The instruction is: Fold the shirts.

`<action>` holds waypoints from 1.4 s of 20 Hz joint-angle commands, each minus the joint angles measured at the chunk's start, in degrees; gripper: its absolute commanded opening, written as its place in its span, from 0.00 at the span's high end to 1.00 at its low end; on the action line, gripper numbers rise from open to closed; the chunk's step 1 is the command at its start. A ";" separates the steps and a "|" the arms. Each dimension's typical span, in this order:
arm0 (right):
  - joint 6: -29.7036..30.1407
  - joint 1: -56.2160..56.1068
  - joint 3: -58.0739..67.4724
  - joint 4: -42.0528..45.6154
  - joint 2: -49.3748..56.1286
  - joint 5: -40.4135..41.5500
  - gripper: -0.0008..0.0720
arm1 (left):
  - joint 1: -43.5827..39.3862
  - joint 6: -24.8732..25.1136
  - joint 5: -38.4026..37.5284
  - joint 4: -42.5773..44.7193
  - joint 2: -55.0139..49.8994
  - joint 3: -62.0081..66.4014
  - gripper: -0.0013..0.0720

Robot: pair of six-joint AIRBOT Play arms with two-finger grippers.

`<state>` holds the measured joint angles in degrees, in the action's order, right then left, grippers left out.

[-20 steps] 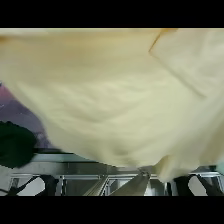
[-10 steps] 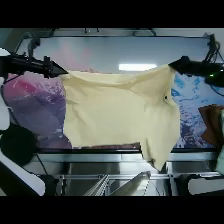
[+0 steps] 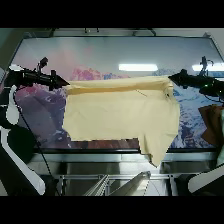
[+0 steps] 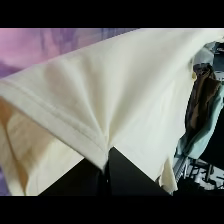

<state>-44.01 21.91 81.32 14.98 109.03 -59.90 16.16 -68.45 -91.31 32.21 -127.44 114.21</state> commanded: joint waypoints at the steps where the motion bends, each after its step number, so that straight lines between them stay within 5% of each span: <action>1: -0.33 2.05 0.17 5.42 0.79 -3.80 0.97 | -0.28 0.04 -3.17 4.09 -0.35 -0.33 0.96; 6: -0.37 0.74 0.17 9.27 1.64 -3.82 0.96 | -2.78 -0.02 -7.37 15.21 -0.35 -0.31 0.96; 7: -2.29 0.74 0.17 10.10 1.62 -3.87 0.86 | -2.84 -0.24 -8.37 15.23 -0.31 -0.24 0.92; 8: -5.99 0.98 0.20 11.72 1.62 -4.26 0.69 | -2.82 -0.90 -9.53 15.28 -0.13 -0.26 0.60; 10: -8.83 2.73 0.20 15.23 1.14 -8.59 0.68 | -2.12 -3.80 -10.86 16.22 0.61 -0.26 0.41; 17: -14.71 8.90 -5.79 30.47 -9.51 -26.27 0.68 | 3.10 -12.55 -15.17 17.20 9.62 -6.60 0.40; 24: -15.69 17.79 -39.60 38.38 -31.30 -15.13 0.68 | 3.04 -6.97 -4.87 30.01 28.39 -46.58 0.39; 25: -16.61 18.93 -42.88 38.38 -33.03 -12.11 0.65 | 3.04 -6.78 -3.15 29.77 29.11 -49.99 0.39; 27: -17.59 19.45 -47.32 38.23 -34.18 -7.78 0.39 | 2.78 -6.27 0.04 28.63 29.42 -54.18 0.39; 28: -17.49 19.26 -49.16 36.85 -33.88 -6.86 0.40 | 2.34 -5.18 1.38 27.28 29.35 -55.60 0.39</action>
<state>-60.45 39.79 39.70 52.07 77.84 -72.82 18.96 -75.24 -94.80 59.94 -99.83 66.26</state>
